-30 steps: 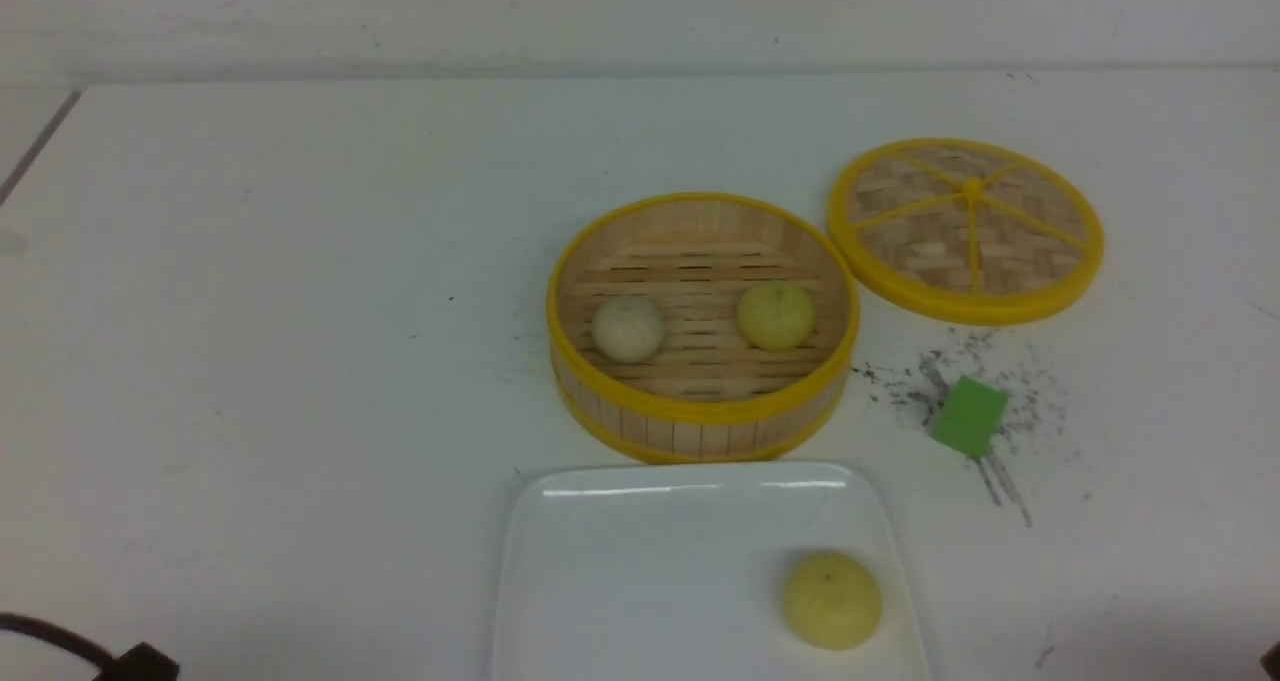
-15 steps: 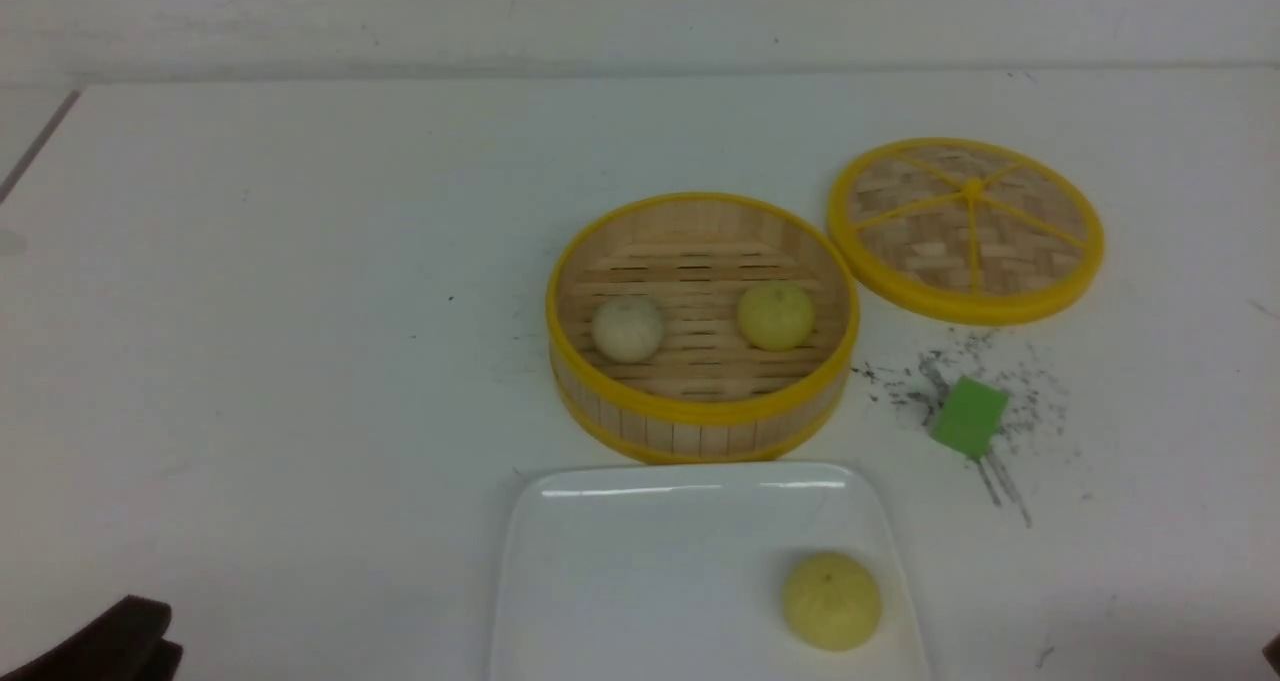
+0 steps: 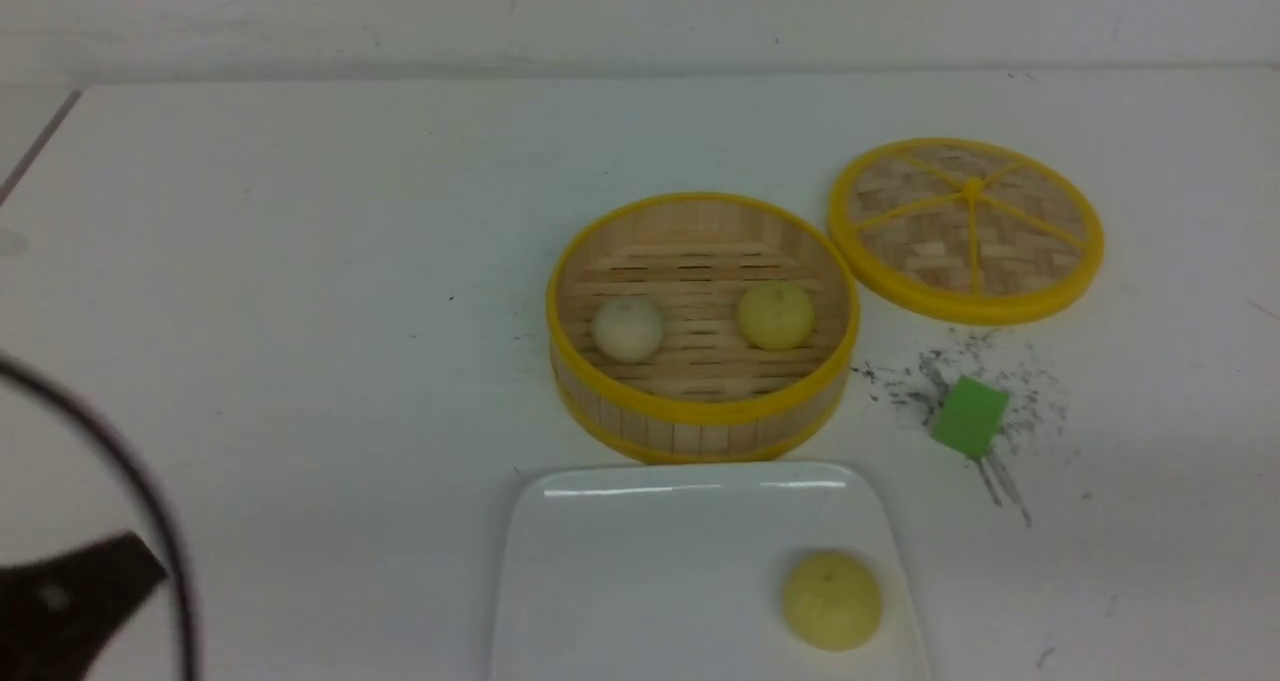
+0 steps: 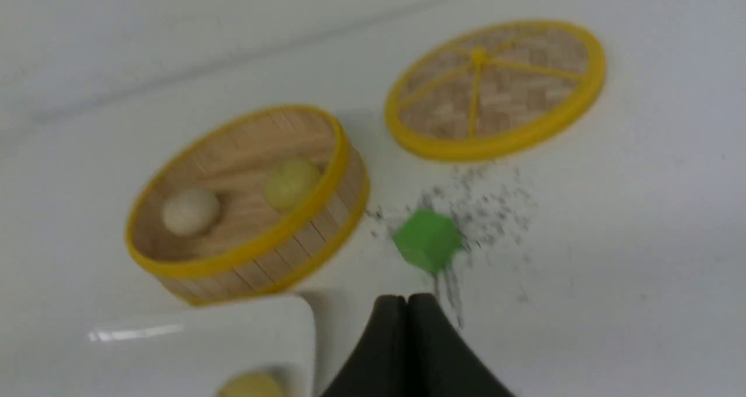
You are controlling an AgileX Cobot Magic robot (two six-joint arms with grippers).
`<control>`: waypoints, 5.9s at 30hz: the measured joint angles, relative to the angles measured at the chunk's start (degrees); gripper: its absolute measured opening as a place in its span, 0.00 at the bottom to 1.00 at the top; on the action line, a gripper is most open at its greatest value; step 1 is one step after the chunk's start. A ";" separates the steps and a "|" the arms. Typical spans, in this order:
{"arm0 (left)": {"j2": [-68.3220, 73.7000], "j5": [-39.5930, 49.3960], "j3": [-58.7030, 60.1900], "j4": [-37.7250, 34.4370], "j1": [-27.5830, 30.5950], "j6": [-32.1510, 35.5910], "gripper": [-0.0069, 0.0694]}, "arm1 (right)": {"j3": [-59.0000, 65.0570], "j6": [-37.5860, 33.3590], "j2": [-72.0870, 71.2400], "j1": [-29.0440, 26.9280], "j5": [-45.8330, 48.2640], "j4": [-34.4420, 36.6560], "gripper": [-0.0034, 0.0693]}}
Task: Put the steamed buns into the plate on the white tablecloth.
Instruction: 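Reach toward a bun in the bamboo steamer with the right gripper, then move the steamed bun from the bamboo steamer onto the white plate with the right gripper, then reach into the bamboo steamer and grasp a bun with the left gripper, then carry the bun from the bamboo steamer to the plate with the left gripper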
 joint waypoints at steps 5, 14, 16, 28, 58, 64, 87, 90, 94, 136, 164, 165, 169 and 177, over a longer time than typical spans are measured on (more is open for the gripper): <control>19.10 16.05 -5.34 3.91 0.00 8.94 0.17 | -9.41 -0.75 18.63 0.00 12.90 -1.61 0.04; 35.90 15.52 -6.94 0.08 0.00 18.00 0.13 | -20.80 -34.60 45.16 0.55 18.30 24.73 0.09; 36.30 14.53 -6.94 -1.18 0.00 18.89 0.13 | -23.99 -40.97 50.30 2.25 20.60 30.47 0.11; 36.36 13.11 -7.24 -4.25 0.00 19.26 0.16 | -52.08 -35.15 77.28 16.38 15.75 15.53 0.23; 36.36 12.97 -7.24 -4.36 0.00 16.96 0.40 | -66.66 -19.81 94.28 20.82 7.04 -4.47 0.07; 36.36 12.95 -7.24 -4.30 0.00 16.96 0.40 | -66.66 -18.75 80.73 20.82 23.82 -2.25 0.07; 36.36 9.84 -7.24 -3.10 0.00 16.96 0.41 | -26.13 -15.11 72.67 42.17 -1.20 11.43 0.26; 36.36 8.61 -7.24 -2.77 0.00 16.96 0.41 | -26.10 -15.05 73.12 42.25 -2.66 11.73 0.41; 36.46 7.78 -7.24 -2.44 0.00 16.96 0.41 | -26.62 -14.93 72.10 42.17 -2.12 10.32 0.62; 86.04 16.92 -73.79 8.22 -24.92 14.07 0.64 | -33.19 0.50 27.11 21.13 30.33 -22.34 0.03; 105.72 18.43 -84.94 24.26 -26.98 9.88 0.25 | -23.83 2.66 27.16 21.13 18.30 -19.49 0.05; 105.39 18.77 -84.95 24.18 -26.98 9.83 0.19 | -23.83 2.88 27.16 21.13 18.16 -19.47 0.06; 102.39 20.85 -84.89 23.48 -27.03 9.72 0.13 | -23.83 3.08 27.16 21.13 17.98 -19.32 0.06; 82.67 28.85 -84.80 21.87 -27.05 9.49 0.13 | -23.77 3.08 27.16 21.13 15.33 -19.18 0.07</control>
